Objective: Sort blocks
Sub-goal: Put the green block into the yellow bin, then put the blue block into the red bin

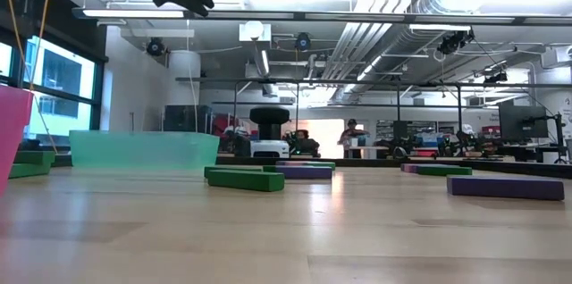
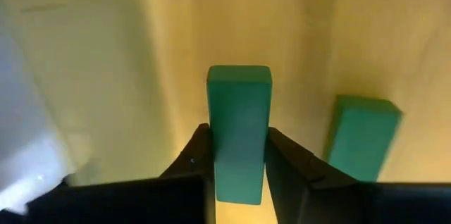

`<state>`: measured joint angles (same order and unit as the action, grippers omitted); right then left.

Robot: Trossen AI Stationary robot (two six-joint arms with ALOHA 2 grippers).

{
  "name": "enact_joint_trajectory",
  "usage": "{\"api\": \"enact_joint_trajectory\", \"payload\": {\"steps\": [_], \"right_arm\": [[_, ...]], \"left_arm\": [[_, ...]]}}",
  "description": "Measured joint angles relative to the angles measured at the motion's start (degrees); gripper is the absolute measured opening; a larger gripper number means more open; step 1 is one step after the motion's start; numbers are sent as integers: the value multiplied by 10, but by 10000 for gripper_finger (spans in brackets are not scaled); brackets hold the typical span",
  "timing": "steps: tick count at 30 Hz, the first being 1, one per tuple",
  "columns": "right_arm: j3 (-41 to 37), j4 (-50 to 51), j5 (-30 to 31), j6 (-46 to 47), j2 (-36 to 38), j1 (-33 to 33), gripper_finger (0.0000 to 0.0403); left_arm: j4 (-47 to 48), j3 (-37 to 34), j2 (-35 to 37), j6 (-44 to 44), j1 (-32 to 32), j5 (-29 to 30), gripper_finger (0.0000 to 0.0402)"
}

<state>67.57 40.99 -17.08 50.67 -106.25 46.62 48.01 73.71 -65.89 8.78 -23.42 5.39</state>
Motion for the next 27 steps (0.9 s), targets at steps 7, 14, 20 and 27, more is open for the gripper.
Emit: {"api": "enact_joint_trajectory", "payload": {"steps": [7, 14, 20, 27], "right_arm": [[4, 96, -1, 48, 0, -16, 104], [7, 101, 17, 45, 15, -16, 113], [8, 116, 18, 50, 18, -16, 167], [79, 249, 60, 29, 32, -11, 196]], "left_arm": [[0, 0, 0, 13, 0, -1, 138], [1, 0, 0, 15, 0, -1, 138], [1, 0, 0, 16, 0, -1, 138], [1, 0, 0, 21, 0, -2, 138]]}}
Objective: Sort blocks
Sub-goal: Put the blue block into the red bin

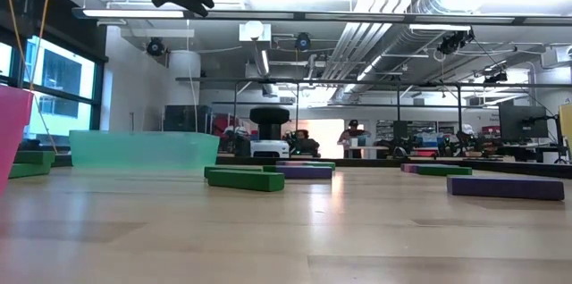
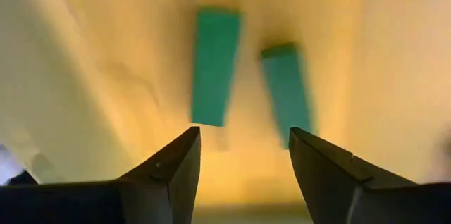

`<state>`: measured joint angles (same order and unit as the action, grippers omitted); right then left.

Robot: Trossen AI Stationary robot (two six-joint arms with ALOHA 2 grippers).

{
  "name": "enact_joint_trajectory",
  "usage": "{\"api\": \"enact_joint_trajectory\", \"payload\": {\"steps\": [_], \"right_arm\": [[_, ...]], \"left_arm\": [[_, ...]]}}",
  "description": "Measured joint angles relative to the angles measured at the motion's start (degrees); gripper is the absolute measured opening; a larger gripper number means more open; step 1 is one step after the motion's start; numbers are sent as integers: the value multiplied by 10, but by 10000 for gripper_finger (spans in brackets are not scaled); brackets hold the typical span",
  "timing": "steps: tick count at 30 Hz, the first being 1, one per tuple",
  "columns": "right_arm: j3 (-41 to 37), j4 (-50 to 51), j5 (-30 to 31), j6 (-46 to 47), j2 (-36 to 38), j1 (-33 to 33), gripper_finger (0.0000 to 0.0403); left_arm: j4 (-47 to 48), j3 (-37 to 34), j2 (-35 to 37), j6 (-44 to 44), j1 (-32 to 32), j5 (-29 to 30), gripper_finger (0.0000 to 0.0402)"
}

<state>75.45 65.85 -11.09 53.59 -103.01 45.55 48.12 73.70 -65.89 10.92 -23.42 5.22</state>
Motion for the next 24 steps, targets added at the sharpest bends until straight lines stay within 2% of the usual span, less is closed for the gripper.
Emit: {"api": "enact_joint_trajectory", "payload": {"steps": [4, 9, 14, 17, 19, 21, 24], "right_arm": [[59, 61, 84, 19, 43, 0, 193], [105, 125, 184, 119, 115, -20, 192], [89, 94, 310, 196, 214, -60, 192], [61, 30, 407, 176, 273, -87, 192], [34, -27, 454, 132, 310, -109, 192], [2, -86, 470, 81, 343, -135, 192], [-51, -171, 462, 11, 381, -182, 192]], "left_arm": [[-2, 0, 0, 1, 0, 0, 138], [-17, 0, 0, 10, 4, -9, 138], [-59, 0, 0, 1, 20, -52, 138], [-87, 0, 0, -25, 32, -83, 138], [-102, 0, 0, -44, 40, -101, 138], [-112, 0, 0, -60, 49, -112, 138], [-114, 0, 0, -77, 62, -117, 138]]}}
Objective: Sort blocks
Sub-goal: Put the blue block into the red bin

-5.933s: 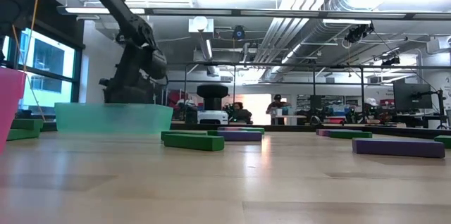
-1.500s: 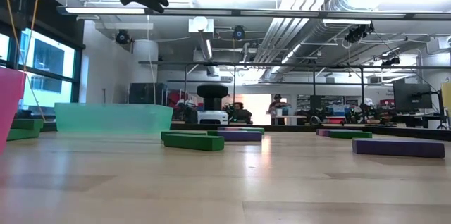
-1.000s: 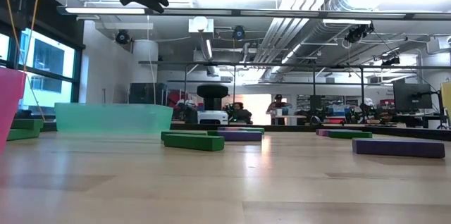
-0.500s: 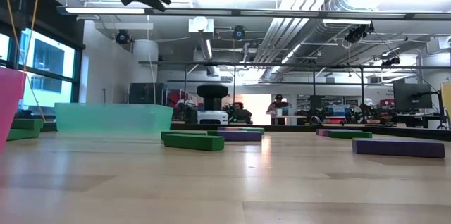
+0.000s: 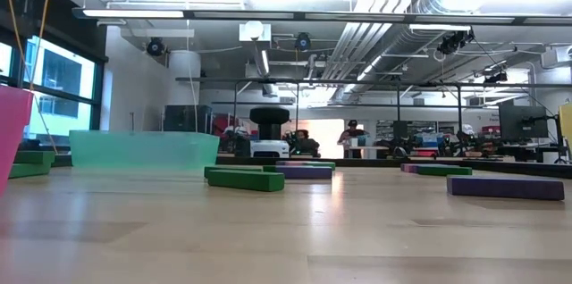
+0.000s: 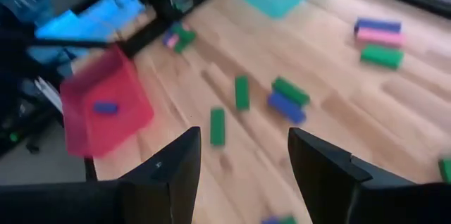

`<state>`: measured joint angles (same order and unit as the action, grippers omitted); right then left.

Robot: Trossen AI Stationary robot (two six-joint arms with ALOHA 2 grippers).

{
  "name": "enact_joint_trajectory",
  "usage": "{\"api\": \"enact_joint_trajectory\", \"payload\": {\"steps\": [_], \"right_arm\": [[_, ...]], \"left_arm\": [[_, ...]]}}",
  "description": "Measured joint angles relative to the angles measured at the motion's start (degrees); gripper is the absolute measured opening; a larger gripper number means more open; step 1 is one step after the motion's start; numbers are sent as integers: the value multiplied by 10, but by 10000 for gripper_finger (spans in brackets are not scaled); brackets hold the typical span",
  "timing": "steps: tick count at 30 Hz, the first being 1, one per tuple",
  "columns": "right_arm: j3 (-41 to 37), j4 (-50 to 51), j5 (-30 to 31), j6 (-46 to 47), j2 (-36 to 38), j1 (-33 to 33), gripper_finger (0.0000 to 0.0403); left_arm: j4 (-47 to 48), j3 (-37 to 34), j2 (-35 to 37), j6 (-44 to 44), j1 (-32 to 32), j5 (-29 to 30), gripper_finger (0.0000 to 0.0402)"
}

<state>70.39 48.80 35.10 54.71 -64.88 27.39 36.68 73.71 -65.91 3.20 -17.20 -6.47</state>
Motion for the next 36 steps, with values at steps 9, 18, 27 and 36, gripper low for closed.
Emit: {"api": "enact_joint_trajectory", "payload": {"steps": [9, 18, 27, 36], "right_arm": [[-143, -244, -161, -112, 23, -122, 192], [-174, -286, -220, -152, 2, -179, 192], [-174, -285, -221, -224, 2, -215, 192], [-174, -275, -251, -228, 2, -217, 192]], "left_arm": [[0, 0, 0, 3, 32, -1, 138], [126, 0, 1, 28, 90, -17, 138], [297, 0, -16, 42, 205, -11, 138], [187, -110, -29, 88, 271, 28, 138]]}}
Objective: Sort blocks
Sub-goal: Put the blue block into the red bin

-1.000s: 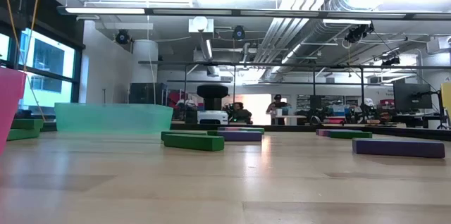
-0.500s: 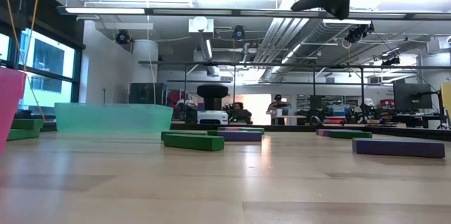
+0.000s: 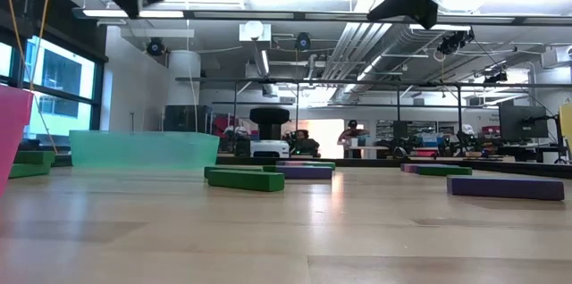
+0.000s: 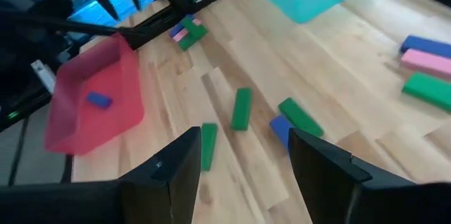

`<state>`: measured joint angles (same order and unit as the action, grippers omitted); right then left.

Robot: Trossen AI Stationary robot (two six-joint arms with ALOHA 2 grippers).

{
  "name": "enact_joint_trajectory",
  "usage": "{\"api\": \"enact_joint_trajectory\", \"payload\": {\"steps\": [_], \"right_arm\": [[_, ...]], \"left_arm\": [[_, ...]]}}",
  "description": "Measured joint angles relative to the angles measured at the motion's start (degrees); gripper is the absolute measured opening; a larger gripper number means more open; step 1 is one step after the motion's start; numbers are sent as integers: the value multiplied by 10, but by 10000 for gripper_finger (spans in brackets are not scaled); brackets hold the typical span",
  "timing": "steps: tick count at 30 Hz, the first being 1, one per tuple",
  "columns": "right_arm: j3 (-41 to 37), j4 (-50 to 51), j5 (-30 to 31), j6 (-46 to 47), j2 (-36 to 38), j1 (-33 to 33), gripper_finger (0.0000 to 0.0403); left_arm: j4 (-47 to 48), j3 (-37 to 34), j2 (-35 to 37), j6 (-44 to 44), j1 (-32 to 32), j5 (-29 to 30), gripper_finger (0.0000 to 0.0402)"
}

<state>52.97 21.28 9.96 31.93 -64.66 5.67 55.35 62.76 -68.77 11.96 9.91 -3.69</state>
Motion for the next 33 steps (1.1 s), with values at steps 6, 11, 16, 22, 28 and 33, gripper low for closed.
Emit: {"api": "enact_joint_trajectory", "payload": {"steps": [6, 11, 16, 22, 28, 33], "right_arm": [[0, 57, -57, 11, 0, 12, 192], [9, 148, -72, 61, 7, 19, 192], [49, 237, -66, 90, 29, 25, 192], [90, 304, -32, 87, 61, 34, 192], [93, 316, 10, 97, 88, 34, 192], [92, 314, 27, 119, 90, 34, 192]], "left_arm": [[-342, -94, -49, -22, -21, 5, 138], [-574, -85, -165, -119, -29, -7, 138], [-708, -47, -283, -119, -47, -68, 138], [-764, 12, -416, -163, -47, -82, 138], [-765, 93, -526, -198, -22, -83, 139], [-768, 160, -583, -187, -2, -78, 139]]}}
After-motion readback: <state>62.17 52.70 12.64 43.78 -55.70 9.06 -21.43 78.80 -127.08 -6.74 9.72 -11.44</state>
